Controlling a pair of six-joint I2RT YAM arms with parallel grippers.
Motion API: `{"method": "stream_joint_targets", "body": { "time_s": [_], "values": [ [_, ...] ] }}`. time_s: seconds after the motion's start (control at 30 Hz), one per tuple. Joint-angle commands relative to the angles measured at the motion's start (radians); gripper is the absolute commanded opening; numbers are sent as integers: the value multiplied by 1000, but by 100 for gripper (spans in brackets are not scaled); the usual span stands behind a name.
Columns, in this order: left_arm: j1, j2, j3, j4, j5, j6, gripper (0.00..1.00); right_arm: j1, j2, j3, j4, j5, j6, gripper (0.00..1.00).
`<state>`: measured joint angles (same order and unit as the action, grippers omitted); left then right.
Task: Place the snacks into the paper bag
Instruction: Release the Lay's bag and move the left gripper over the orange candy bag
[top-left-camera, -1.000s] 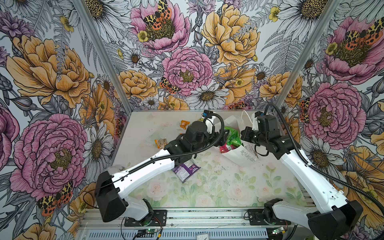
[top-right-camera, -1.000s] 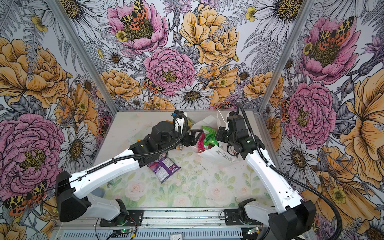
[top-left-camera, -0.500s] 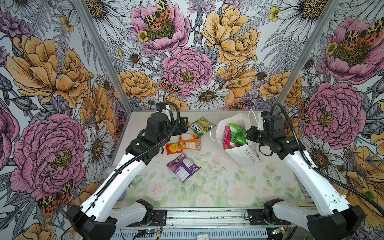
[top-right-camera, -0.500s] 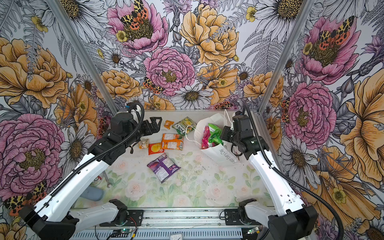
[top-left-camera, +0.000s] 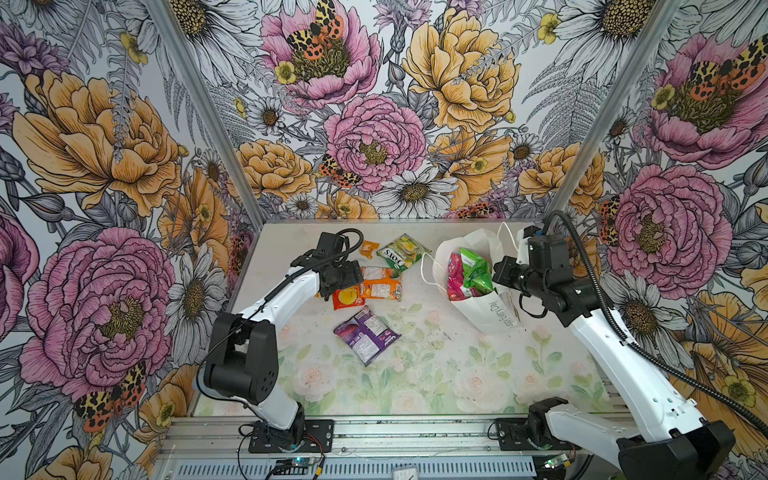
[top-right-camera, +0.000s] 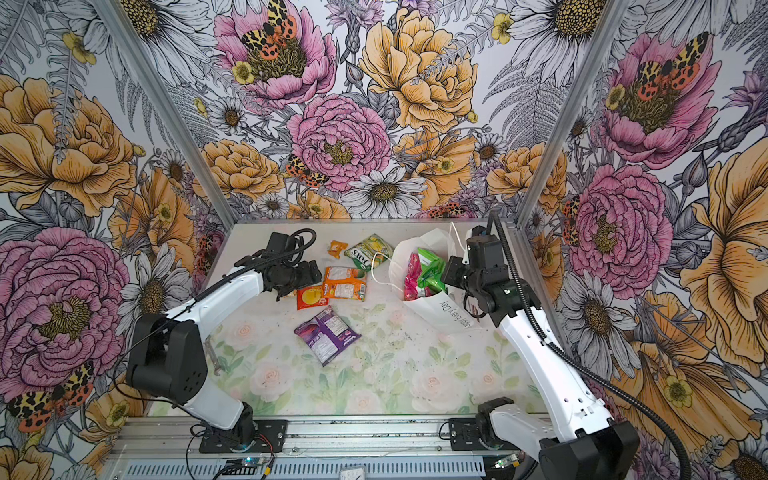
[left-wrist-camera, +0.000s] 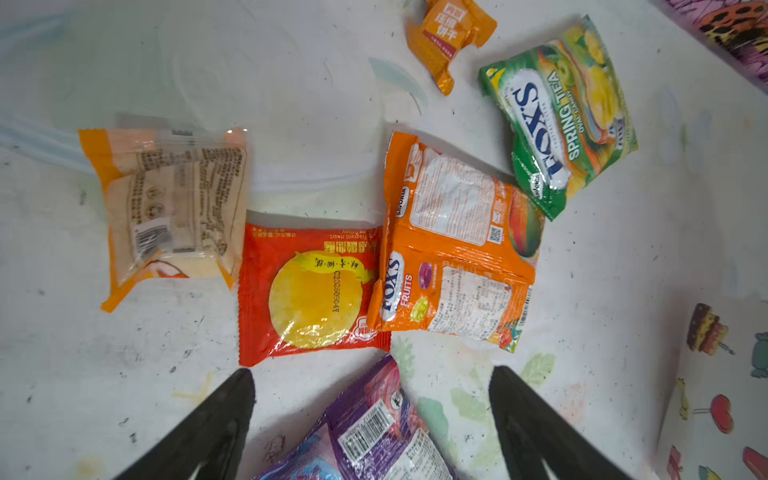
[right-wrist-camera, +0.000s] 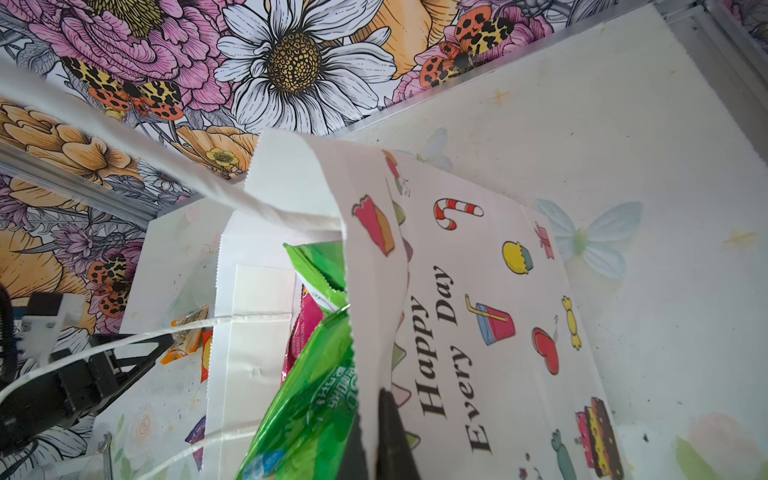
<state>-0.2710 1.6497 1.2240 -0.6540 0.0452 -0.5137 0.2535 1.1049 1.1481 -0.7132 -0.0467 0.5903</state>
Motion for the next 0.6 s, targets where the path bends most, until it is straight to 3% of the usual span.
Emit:
{"method": "stream_joint_targets", "body": {
  "time_s": [0.0, 0.27, 0.43, 0.57],
  "values": [
    [-9, 74, 80, 37, 33, 13, 85, -6, -31, -23, 27, 4, 1, 0],
    [-35, 333, 256, 34, 66, 22, 74, -6, -40, -50, 29, 1, -1, 0],
    [-46, 447, 342, -18, 47, 25, 72, -5, -40, -57, 30, 0, -1, 0],
    [-61, 499, 371, -17, 52, 26, 58, -6, -34, -58, 33, -2, -1, 0]
  ]
}}
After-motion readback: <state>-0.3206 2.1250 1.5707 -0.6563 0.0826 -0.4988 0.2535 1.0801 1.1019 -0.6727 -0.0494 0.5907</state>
